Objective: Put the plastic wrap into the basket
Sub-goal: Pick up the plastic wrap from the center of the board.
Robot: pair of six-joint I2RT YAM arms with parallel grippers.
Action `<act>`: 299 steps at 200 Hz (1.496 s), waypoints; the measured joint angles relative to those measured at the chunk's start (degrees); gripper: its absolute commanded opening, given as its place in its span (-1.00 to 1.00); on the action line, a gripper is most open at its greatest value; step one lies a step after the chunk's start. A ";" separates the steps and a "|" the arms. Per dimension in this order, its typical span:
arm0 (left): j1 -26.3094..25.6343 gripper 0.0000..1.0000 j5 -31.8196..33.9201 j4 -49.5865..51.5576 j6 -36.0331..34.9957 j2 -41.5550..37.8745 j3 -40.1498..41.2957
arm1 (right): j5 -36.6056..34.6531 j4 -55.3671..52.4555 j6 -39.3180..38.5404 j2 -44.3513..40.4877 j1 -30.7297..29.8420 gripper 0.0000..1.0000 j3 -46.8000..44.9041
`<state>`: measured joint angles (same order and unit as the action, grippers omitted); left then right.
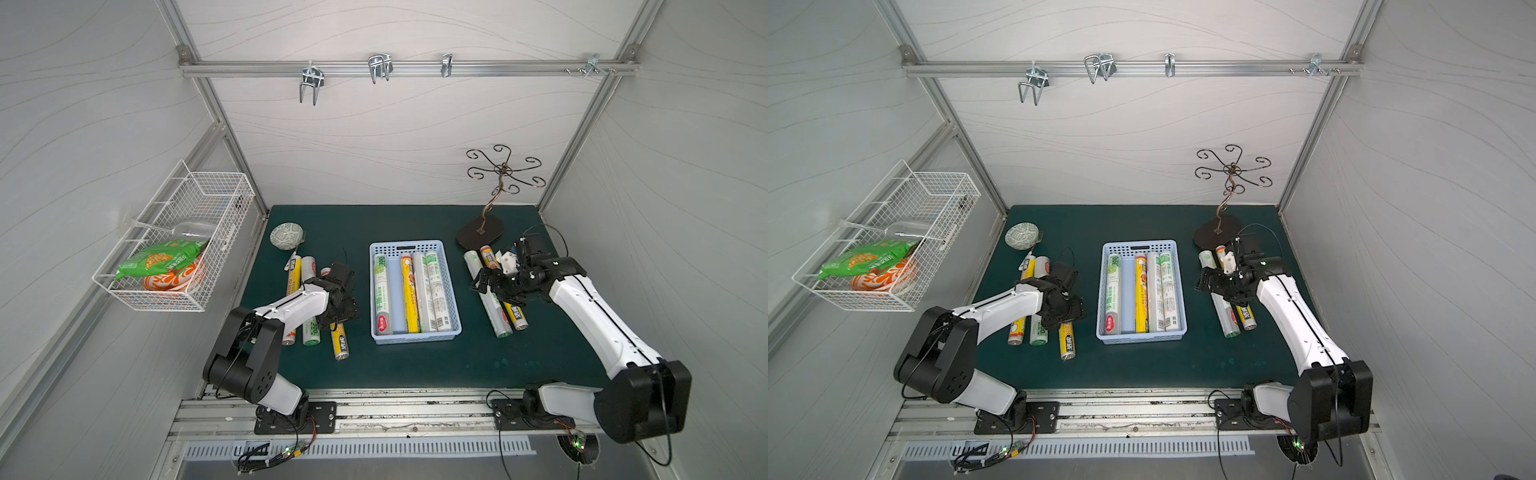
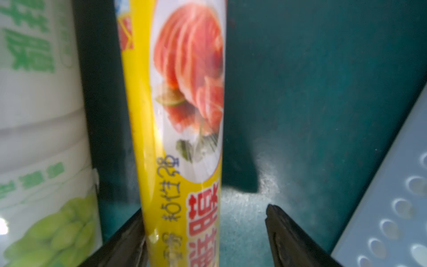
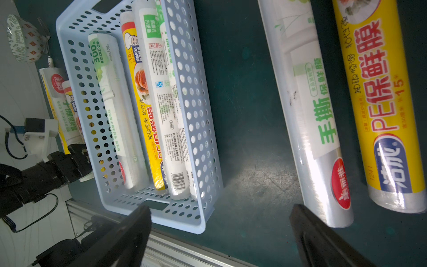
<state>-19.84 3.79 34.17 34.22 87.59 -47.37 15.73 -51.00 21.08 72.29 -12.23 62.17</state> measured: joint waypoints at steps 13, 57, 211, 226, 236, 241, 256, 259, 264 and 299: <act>-0.07 0.48 -0.02 0.44 -0.20 0.81 -0.79 | 0.04 0.00 0.00 0.00 0.00 0.98 0.00; -0.09 0.30 -0.50 1.03 -0.90 1.95 -2.10 | 0.37 0.00 0.00 0.00 0.00 0.98 0.00; -2.69 -0.20 -1.09 5.86 -0.98 0.79 -5.90 | 0.81 0.00 0.00 0.00 0.00 0.98 0.00; -3.54 -0.20 -0.52 7.56 -0.87 -0.46 -8.04 | 0.81 0.00 0.00 0.00 0.00 0.98 0.00; -4.13 -0.20 0.02 8.94 -0.74 -1.27 -9.81 | 0.83 0.00 0.00 0.00 0.00 0.98 0.00; -4.42 -0.20 0.35 9.55 -0.66 -1.57 -10.75 | 0.83 0.00 0.00 0.00 0.00 0.98 0.00; -5.51 -0.20 1.86 11.85 -0.42 -2.08 -13.99 | 0.83 0.00 0.00 0.00 0.00 0.98 0.00; -5.70 -0.20 2.14 12.35 -0.35 -2.08 -14.71 | 0.83 0.00 0.00 0.00 0.00 0.98 0.00; -6.14 -0.20 2.73 13.20 -0.31 -2.08 -15.98 | 0.83 0.00 0.00 0.00 0.00 0.98 0.00; -8.96 -0.21 5.99 17.66 0.31 -2.05 -24.50 | 0.85 -0.02 0.00 -0.02 0.00 0.98 0.00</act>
<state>-28.80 9.78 51.83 34.52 85.54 -71.88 16.58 -51.03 21.08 72.27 -12.23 62.17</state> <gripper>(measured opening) 0.436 0.989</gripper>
